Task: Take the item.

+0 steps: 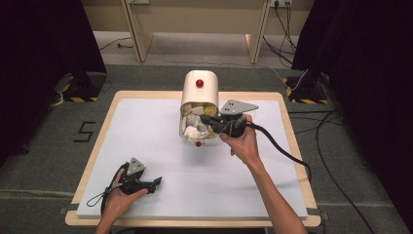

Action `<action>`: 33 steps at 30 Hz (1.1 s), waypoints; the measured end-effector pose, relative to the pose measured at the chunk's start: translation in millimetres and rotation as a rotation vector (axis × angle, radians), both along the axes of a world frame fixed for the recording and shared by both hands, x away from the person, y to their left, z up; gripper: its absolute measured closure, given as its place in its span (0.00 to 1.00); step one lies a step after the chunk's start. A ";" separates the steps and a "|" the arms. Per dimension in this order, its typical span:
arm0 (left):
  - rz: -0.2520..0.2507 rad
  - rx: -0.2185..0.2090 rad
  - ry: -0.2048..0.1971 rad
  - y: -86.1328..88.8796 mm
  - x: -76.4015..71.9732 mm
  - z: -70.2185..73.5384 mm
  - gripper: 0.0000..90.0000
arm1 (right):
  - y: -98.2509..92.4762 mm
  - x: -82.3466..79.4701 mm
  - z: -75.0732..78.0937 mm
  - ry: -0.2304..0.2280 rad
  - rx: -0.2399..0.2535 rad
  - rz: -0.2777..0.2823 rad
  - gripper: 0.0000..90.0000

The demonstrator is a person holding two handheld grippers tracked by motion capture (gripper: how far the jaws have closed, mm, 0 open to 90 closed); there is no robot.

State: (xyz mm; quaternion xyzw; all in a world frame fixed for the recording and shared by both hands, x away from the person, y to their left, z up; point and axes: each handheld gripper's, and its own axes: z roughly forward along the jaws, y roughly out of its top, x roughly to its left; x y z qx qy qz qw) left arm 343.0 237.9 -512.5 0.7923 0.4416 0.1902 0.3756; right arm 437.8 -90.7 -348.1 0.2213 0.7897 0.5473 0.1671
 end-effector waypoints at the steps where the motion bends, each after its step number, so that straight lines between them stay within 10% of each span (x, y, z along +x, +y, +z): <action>1: 0.000 0.000 0.000 0.0 0.0 0.0 0.19 | -1.2 0.1 1.1 -0.004 0.002 -0.001 1.00; 33: 0.001 -0.005 0.000 0.4 0.1 0.0 0.20 | -55.7 -2.6 27.8 -0.051 0.056 -0.110 1.00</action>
